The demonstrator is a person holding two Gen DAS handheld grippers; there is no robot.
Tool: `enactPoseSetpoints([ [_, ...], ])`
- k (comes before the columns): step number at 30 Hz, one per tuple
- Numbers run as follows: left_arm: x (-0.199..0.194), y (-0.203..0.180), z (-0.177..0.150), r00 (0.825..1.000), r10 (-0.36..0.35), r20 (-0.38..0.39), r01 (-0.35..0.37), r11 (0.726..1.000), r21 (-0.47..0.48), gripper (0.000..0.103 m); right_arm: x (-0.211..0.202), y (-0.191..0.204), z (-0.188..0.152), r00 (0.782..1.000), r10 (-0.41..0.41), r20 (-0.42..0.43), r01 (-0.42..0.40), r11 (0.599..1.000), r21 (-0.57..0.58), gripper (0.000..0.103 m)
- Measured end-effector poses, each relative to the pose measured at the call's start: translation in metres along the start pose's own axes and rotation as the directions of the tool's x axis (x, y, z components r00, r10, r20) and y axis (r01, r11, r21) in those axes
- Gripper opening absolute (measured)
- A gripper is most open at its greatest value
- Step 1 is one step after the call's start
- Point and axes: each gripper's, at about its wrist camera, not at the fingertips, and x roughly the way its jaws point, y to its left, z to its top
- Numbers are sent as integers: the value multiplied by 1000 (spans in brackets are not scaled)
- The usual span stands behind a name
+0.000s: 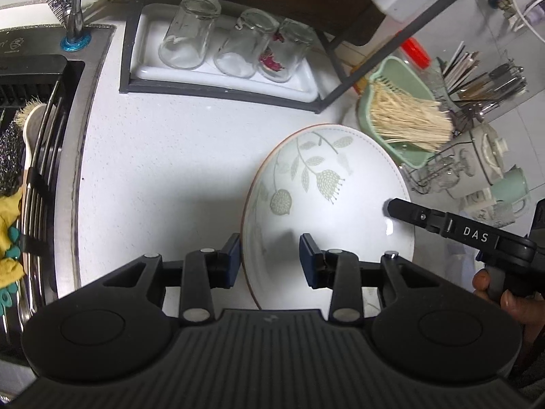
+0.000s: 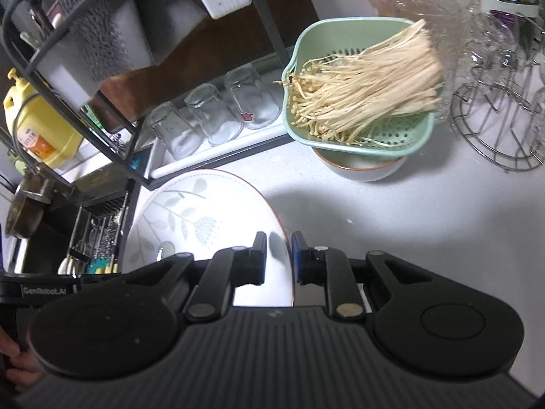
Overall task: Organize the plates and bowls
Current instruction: 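Close the left gripper on the smaller leaf plate rim, then lift the smaller leaf plate and carry it toward the plate stack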
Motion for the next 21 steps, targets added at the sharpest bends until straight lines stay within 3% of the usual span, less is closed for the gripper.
enactPoseSetpoints([
  [10,-18,-22,-18,999,-38,-16,38,999,1,41,-46,-3,-14,999,16,31,-16,1000,11,18],
  [21,-5,-47,-36,995,-84,-47,88,991,100,41,-81,-24,-48,994,-14,106,8,999,52,18],
])
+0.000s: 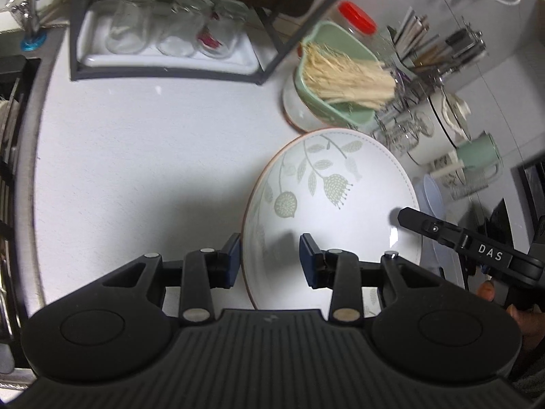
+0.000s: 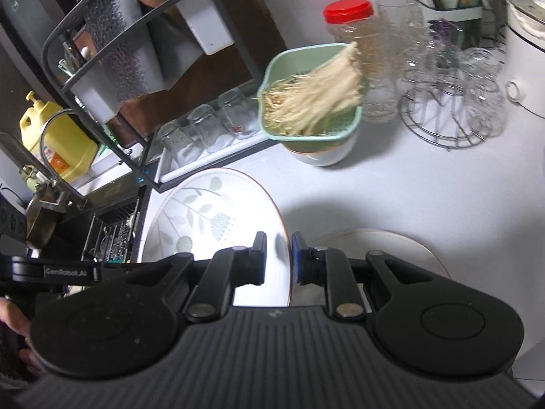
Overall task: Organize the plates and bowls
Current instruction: 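Lift the smaller leaf plate and carry it toward the plate stack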
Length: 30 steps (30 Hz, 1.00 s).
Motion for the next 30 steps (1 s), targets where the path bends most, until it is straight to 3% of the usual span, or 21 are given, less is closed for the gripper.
enactPoseSetpoints([
  [3,8,-11,-5,999,36,-31,-36,999,24,41,-6,-8,-9,1000,-8,13,7,999,41,18],
  [18,66,-64,-15,991,72,-115,-58,992,115,41,-28,-64,-42,996,-84,42,79,991,111,18],
  [30,97,-99,-20,978,182,-99,-162,970,179,41,-17,-102,-58,995,-99,17,97,990,99,18],
])
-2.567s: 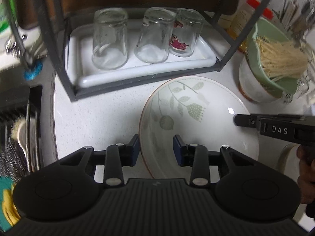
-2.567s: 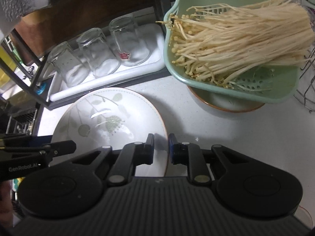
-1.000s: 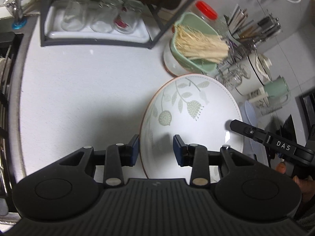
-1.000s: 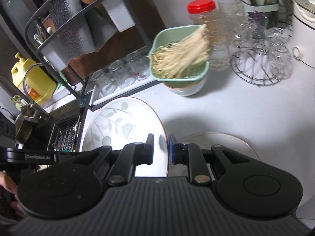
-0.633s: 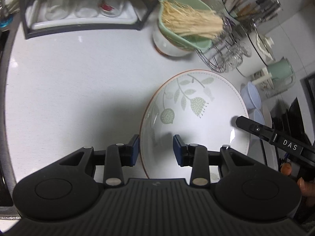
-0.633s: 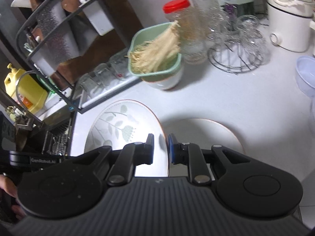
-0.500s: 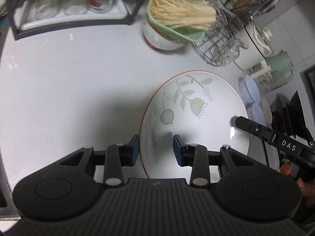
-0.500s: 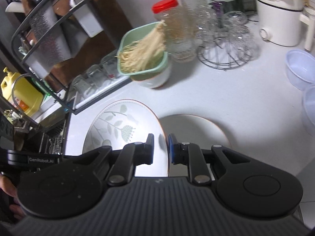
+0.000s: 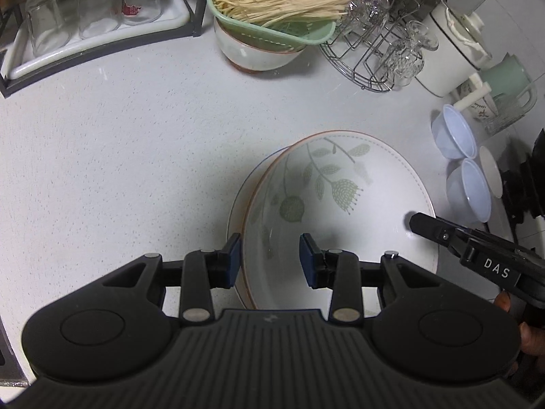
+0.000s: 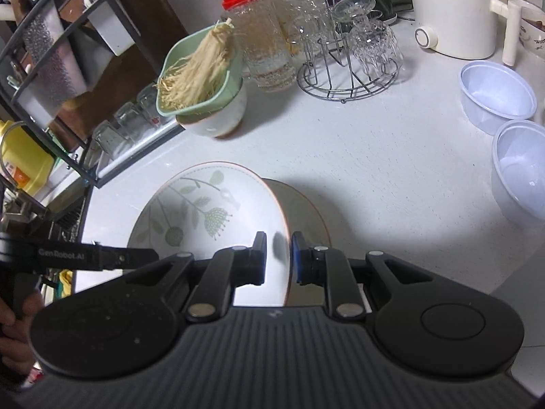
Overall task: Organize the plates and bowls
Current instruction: 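Lift the smaller leaf plate and carry it toward the plate stack, then lower the smaller leaf plate onto the stacked plates with the left gripper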
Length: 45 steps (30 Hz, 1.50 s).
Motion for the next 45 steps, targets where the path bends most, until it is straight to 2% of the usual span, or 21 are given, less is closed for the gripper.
enactPoseSetpoints([
  [13,13,-20,1,994,107,-16,-105,989,104,41,17,-5,-6,999,-34,22,34,999,2,18],
  [20,18,-23,6,991,134,-24,-130,985,115,41,21,-9,-8,999,-33,15,34,999,-21,18],
  [25,17,-18,11,989,147,-24,-145,987,70,42,25,-4,-9,999,-31,19,32,999,-41,18],
  [29,11,-12,16,992,127,-16,-126,991,41,43,29,-1,-9,999,-32,18,32,999,-25,18],
  [38,-5,-7,21,996,86,14,-87,996,32,43,28,10,-10,994,-100,33,101,994,-46,18],
  [45,-5,-2,17,998,66,3,-66,997,32,43,33,28,-12,983,-172,72,181,970,-159,18],
])
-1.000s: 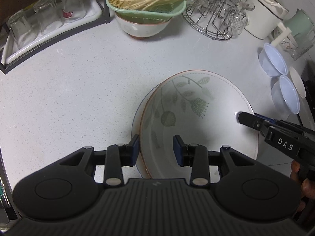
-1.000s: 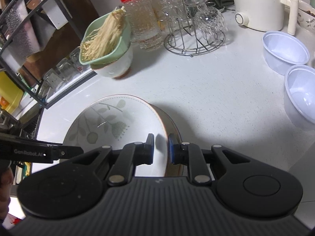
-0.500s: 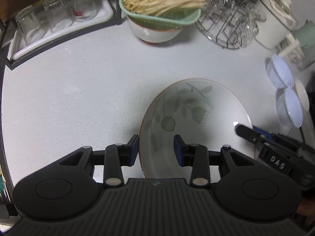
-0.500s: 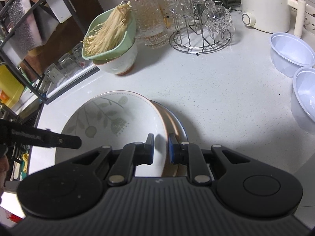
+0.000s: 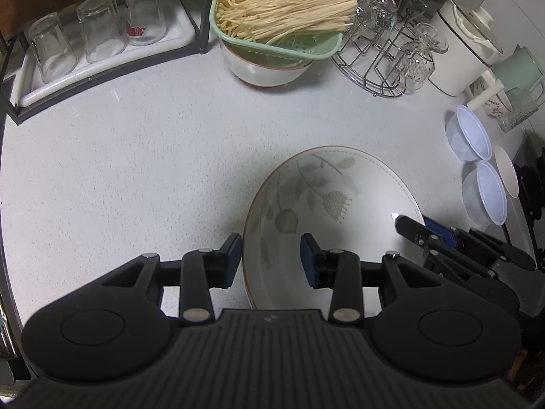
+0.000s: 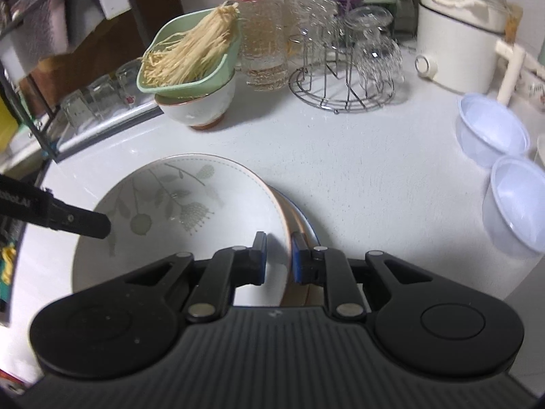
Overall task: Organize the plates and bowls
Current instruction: 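Lower the smaller leaf plate onto the stacked plates with the left gripper, then open the left gripper and raise it off the plate stack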
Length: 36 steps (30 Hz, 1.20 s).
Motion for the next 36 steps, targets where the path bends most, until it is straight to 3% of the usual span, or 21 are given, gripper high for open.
enactPoseSetpoints([
  [12,-1,4,-2,999,-37,7,37,999,15,43,-2,21,-5,989,-111,100,126,979,-158,21],
  [24,-23,3,-2,995,-62,78,58,997,55,43,-7,9,5,994,-82,78,83,997,-10,21],
  [36,-77,-2,4,971,-104,214,83,991,103,43,-61,23,37,992,-53,116,46,997,66,21],
])
